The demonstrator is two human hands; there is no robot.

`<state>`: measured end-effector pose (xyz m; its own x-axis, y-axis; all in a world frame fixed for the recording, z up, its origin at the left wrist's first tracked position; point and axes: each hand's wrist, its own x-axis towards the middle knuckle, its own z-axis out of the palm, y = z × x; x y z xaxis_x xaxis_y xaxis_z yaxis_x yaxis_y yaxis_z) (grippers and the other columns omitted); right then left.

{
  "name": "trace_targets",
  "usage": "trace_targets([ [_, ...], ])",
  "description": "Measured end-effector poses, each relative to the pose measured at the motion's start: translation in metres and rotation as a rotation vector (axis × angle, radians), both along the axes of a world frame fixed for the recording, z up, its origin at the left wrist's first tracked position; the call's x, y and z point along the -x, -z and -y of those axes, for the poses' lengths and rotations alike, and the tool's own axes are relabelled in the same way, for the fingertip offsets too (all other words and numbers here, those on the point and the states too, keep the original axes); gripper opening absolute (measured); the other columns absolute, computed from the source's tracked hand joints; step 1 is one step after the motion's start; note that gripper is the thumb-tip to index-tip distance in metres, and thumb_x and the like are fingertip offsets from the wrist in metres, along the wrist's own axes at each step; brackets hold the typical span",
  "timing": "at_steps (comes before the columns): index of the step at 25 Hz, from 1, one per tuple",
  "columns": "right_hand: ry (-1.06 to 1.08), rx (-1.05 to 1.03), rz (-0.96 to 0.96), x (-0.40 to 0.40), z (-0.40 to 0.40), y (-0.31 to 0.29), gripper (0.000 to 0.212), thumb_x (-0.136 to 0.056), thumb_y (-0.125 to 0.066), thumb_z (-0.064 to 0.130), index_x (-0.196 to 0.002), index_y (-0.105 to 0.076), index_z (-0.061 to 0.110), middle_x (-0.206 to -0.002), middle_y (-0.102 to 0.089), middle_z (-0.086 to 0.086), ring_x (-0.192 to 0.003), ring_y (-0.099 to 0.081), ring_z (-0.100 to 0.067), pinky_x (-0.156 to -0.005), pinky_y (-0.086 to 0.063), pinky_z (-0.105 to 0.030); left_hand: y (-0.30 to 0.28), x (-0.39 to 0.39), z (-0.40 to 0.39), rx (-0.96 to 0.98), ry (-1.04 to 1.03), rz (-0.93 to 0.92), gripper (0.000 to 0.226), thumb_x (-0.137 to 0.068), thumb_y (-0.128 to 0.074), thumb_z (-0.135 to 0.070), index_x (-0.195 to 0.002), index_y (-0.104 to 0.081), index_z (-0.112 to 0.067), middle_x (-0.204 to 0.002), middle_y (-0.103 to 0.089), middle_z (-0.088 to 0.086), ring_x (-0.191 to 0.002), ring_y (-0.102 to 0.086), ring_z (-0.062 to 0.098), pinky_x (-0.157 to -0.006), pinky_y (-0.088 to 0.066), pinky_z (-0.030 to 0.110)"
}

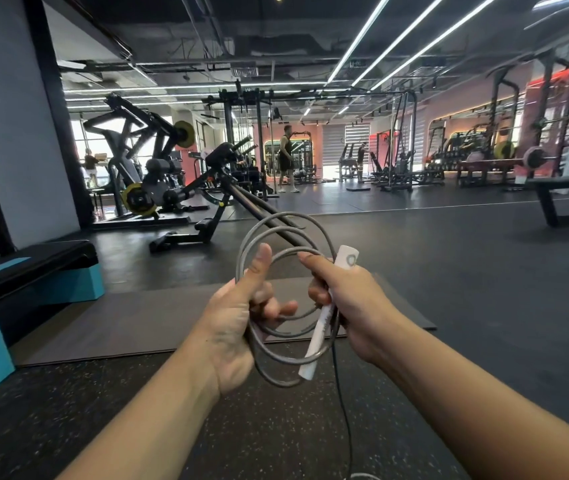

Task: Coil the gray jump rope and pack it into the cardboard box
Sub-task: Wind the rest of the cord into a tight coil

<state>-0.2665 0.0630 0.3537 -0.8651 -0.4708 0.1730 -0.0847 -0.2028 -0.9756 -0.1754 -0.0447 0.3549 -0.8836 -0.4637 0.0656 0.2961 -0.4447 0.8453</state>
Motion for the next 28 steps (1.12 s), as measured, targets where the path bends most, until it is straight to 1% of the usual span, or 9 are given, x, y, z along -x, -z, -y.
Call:
trace_targets([
  [4, -0.254, 0.2, 0.312, -0.003, -0.003, -0.005, 0.04, -0.087, -0.066, 0.018, -0.055, -0.044, 0.024, -0.043, -0.035, 0.008, -0.051, -0.029, -0.012, -0.056, -0.024, -0.03, 0.002, -0.009, 0.009, 0.051, -0.015, 0.126, 0.07, -0.069, -0.05, -0.083, -0.057, -0.055, -0.014, -0.038, -0.025, -0.008, -0.026, -0.021, 0.006, -0.039, -0.038, 0.023],
  [7, -0.269, 0.278, 0.373, -0.001, -0.008, -0.004, 0.036, -0.085, -0.061, 0.006, -0.056, -0.045, 0.02, -0.044, -0.031, 0.007, -0.044, -0.026, -0.011, -0.057, -0.026, -0.026, 0.012, -0.014, 0.011, 0.176, 0.062, 0.176, 0.071, -0.068, -0.047, -0.086, -0.046, -0.036, -0.02, -0.039, -0.027, -0.004, -0.033, -0.032, 0.013, -0.055, -0.047, 0.032],
  [10, -0.232, 0.146, 0.244, 0.003, -0.01, 0.004, 0.041, -0.087, -0.061, 0.009, -0.054, -0.042, 0.023, -0.043, -0.025, 0.008, -0.049, -0.015, -0.014, -0.056, -0.025, -0.028, 0.034, -0.015, 0.017, 0.359, 0.08, 0.22, 0.063, -0.057, -0.077, -0.075, -0.051, -0.052, -0.018, -0.052, -0.053, 0.002, -0.061, -0.062, 0.022, -0.081, -0.049, 0.041],
  [12, -0.205, -0.002, 0.067, 0.004, -0.009, 0.009, 0.039, -0.088, -0.061, 0.011, -0.056, -0.042, 0.024, -0.044, -0.029, 0.008, -0.044, -0.02, -0.011, -0.056, -0.026, -0.03, 0.032, -0.017, 0.02, 0.692, -0.043, 0.306, 0.069, -0.044, -0.092, -0.059, -0.095, -0.069, -0.019, -0.081, -0.069, 0.002, -0.073, -0.068, 0.016, -0.076, -0.052, 0.033],
  [14, -0.168, -0.194, -0.125, -0.001, -0.007, 0.007, 0.035, -0.087, -0.062, 0.012, -0.058, -0.046, 0.022, -0.045, -0.038, 0.008, -0.044, -0.03, -0.01, -0.056, -0.028, -0.029, 0.02, -0.012, 0.021, 1.218, -0.308, 0.306, 0.11, -0.061, -0.091, -0.037, -0.151, -0.026, -0.037, -0.131, -0.058, 0.006, -0.095, -0.065, 0.012, -0.074, -0.053, 0.026],
  [17, -0.217, -0.408, -0.438, -0.01, -0.008, -0.004, 0.024, -0.092, -0.058, 0.009, -0.073, -0.057, 0.023, -0.058, -0.055, 0.011, -0.06, -0.046, -0.012, -0.055, -0.039, -0.022, -0.002, 0.0, 0.015, 2.149, -0.646, -0.134, 0.111, -0.075, -0.068, -0.012, -0.158, 0.0, -0.04, -0.165, -0.023, 0.006, -0.139, -0.039, 0.03, -0.103, -0.047, 0.048],
  [21, -0.355, -0.472, -0.482, -0.004, -0.013, -0.017, 0.013, -0.091, -0.061, 0.006, -0.093, -0.066, 0.018, -0.079, -0.058, 0.002, -0.07, -0.051, -0.011, -0.061, -0.044, -0.02, -0.014, 0.01, 0.024, 2.409, -0.338, -0.032, 0.097, -0.086, -0.056, -0.001, -0.153, -0.001, -0.044, -0.131, -0.048, -0.003, -0.093, -0.057, 0.018, -0.064, -0.053, 0.033],
  [23, -0.397, -0.498, -0.422, -0.001, -0.016, -0.015, 0.004, -0.089, -0.069, 0.009, -0.092, -0.069, 0.01, -0.073, -0.06, 0.0, -0.066, -0.053, -0.011, -0.064, -0.042, -0.024, -0.021, 0.004, 0.023, 2.418, -0.272, 0.149, 0.069, -0.093, -0.043, -0.005, -0.145, -0.01, -0.034, -0.124, -0.043, -0.004, -0.097, -0.054, 0.016, -0.066, -0.05, 0.031],
  [28, -0.405, -0.623, -0.491, 0.007, -0.026, -0.003, 0.025, -0.089, -0.074, 0.038, -0.081, -0.067, 0.016, -0.078, -0.077, -0.012, -0.072, -0.061, -0.015, -0.074, -0.046, -0.034, -0.008, -0.009, 0.028, 2.38, -0.524, 0.161, 0.035, -0.077, -0.042, 0.005, -0.105, -0.052, -0.013, -0.097, -0.048, 0.002, -0.061, -0.047, 0.015, -0.043, -0.037, 0.027],
])
